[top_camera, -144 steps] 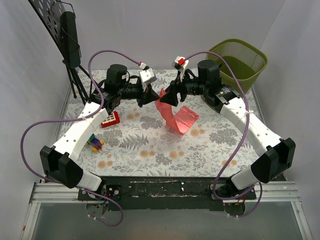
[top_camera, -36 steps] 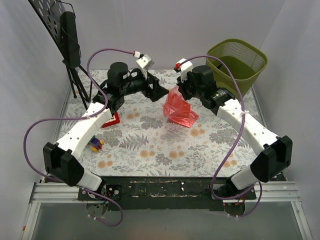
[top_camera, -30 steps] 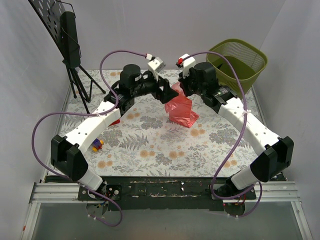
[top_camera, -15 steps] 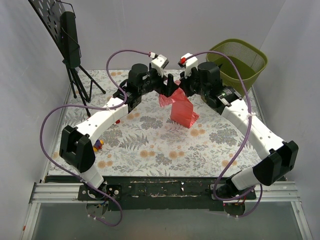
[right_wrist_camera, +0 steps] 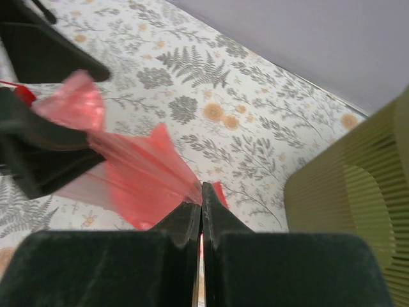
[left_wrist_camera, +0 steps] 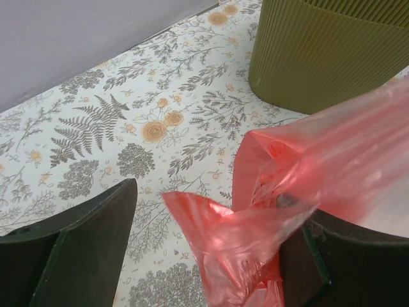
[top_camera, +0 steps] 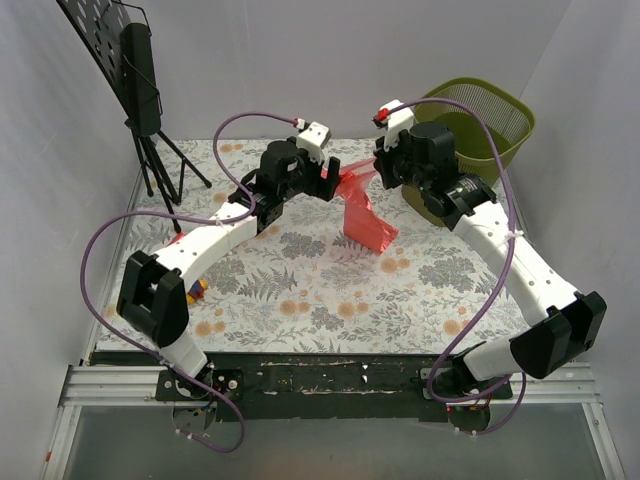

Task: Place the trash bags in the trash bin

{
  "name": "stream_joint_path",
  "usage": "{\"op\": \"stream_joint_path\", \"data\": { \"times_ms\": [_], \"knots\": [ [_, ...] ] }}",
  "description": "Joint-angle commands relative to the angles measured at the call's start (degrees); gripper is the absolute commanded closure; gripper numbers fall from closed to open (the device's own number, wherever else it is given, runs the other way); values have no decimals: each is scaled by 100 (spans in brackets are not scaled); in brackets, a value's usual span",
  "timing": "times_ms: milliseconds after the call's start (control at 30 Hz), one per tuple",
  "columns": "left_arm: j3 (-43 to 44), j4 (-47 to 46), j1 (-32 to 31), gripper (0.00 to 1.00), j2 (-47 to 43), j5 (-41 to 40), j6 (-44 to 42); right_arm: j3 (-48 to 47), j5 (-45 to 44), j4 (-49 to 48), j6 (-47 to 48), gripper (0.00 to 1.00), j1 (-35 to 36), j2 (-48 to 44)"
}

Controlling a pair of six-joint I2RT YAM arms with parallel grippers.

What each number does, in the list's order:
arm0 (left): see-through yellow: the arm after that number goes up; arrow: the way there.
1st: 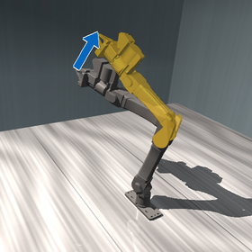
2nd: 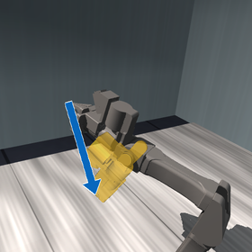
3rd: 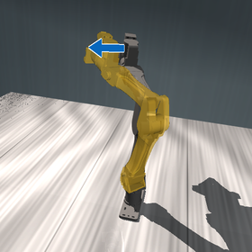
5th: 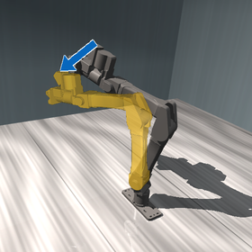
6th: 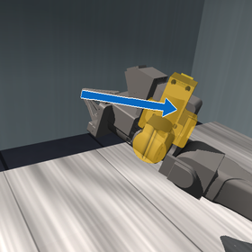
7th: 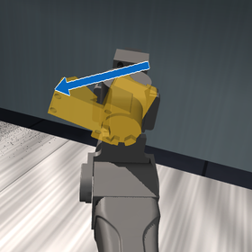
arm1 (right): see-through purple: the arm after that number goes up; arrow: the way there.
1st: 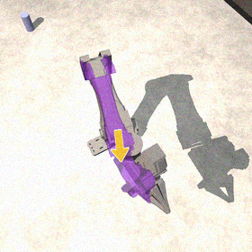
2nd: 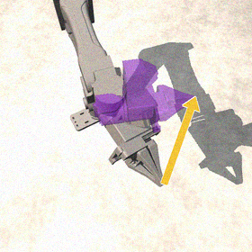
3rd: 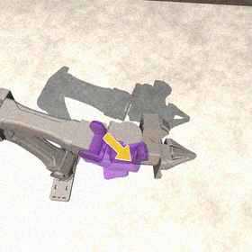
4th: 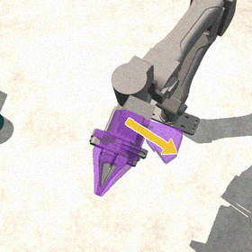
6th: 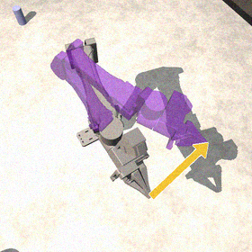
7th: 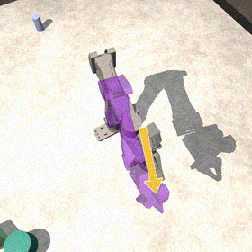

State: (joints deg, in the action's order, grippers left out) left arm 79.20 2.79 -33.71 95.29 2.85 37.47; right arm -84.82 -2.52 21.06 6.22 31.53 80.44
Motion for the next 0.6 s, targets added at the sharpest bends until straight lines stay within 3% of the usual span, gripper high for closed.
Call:
{"op": "stream_joint_path", "data": {
  "times_ms": [0, 233, 433, 567],
  "knots": [
    [-352, 327, 154, 24, -782, -593, -284, -27, -635, -278, 46, 99, -463, -248],
    [-686, 688, 225, 22, -1442, -401, -355, 193, -636, -331, 64, 99, -630, -354],
    [-722, 732, 243, 22, -1767, 1610, -679, 334, 391, -331, 46, 99, -630, -372],
    [-222, 671, 146, 21, -1584, 2069, -1004, 282, 866, -260, 99, 99, -622, -301]
  ]
}}
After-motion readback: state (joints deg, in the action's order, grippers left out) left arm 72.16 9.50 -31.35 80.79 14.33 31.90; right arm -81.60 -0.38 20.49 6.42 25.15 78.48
